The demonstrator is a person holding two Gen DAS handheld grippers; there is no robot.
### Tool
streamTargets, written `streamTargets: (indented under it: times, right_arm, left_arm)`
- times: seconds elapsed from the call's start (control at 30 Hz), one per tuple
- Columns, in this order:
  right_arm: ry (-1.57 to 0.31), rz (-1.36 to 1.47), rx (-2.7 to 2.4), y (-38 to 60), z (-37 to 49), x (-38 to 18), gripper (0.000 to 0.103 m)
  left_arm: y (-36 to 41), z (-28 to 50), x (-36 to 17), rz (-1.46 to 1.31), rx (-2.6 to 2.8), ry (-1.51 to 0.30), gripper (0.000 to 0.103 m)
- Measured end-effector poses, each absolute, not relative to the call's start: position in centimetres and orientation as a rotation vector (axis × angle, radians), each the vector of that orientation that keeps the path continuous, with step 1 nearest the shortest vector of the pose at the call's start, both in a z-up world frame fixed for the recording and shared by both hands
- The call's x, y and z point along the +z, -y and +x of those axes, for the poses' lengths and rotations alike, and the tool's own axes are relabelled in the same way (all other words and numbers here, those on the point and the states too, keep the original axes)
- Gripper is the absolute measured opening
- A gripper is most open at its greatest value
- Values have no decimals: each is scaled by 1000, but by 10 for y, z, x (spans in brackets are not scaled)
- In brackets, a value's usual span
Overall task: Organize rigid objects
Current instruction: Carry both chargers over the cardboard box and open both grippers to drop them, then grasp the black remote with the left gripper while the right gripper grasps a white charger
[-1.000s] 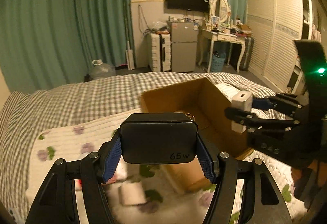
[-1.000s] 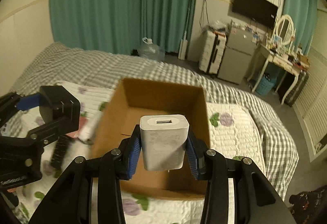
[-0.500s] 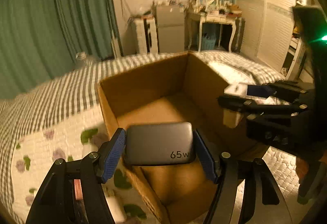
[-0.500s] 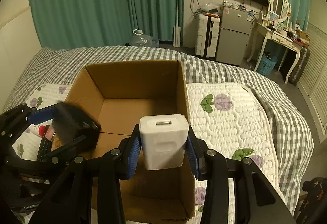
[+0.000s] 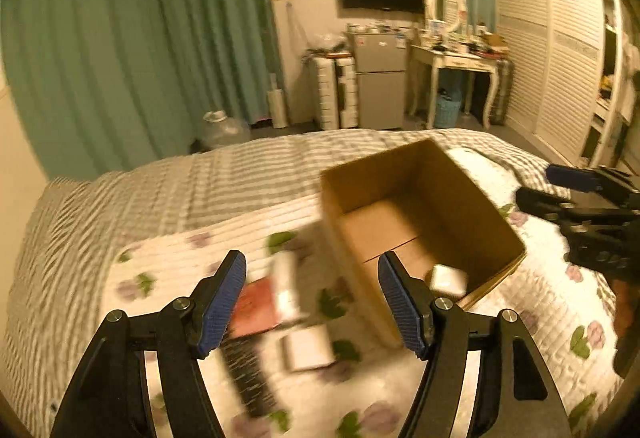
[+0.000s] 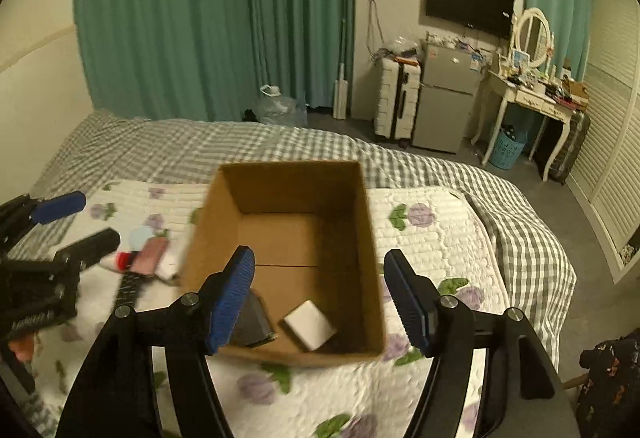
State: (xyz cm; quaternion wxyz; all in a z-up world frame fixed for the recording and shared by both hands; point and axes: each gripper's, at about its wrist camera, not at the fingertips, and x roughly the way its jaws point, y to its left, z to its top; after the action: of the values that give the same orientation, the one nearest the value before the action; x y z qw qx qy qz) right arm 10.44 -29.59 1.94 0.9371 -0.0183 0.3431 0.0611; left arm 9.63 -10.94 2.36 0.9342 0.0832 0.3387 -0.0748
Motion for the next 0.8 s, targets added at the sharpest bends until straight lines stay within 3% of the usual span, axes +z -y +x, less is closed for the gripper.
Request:
streamTargets:
  times: [0.27, 0.8]
  right_arm:
    - [-673, -50, 241, 228, 60, 34, 71]
    - [-830, -165, 350, 103, 86, -91, 71]
  left_arm:
    - [25, 63, 4, 119, -5, -737, 71]
    - [-30, 80, -120, 68, 145, -878, 71]
